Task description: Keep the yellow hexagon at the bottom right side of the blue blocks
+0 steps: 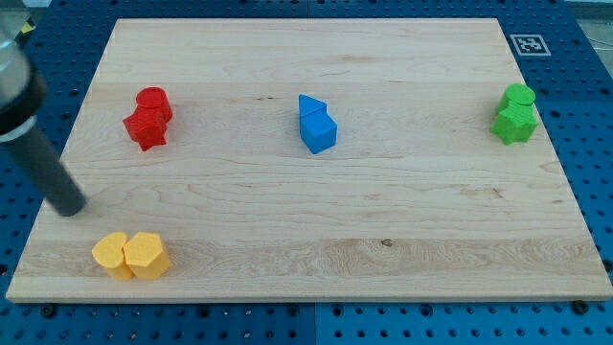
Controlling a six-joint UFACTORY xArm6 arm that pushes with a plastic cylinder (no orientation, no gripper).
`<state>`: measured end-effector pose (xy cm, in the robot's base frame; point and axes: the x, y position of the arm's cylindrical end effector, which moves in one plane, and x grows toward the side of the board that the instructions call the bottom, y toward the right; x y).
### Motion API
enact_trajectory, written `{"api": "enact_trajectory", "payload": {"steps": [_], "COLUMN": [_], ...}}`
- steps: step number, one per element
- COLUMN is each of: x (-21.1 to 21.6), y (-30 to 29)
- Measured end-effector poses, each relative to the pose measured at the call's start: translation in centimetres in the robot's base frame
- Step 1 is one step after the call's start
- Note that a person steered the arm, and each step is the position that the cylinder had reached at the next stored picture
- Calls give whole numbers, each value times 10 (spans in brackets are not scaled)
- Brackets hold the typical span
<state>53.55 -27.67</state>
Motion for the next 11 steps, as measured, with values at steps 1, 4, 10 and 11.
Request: {"api": "enact_trajectory", "payload": {"steps": [1,4,10,11], "x": [53,53,-28,-28], "y": [-4,105,285,289]}}
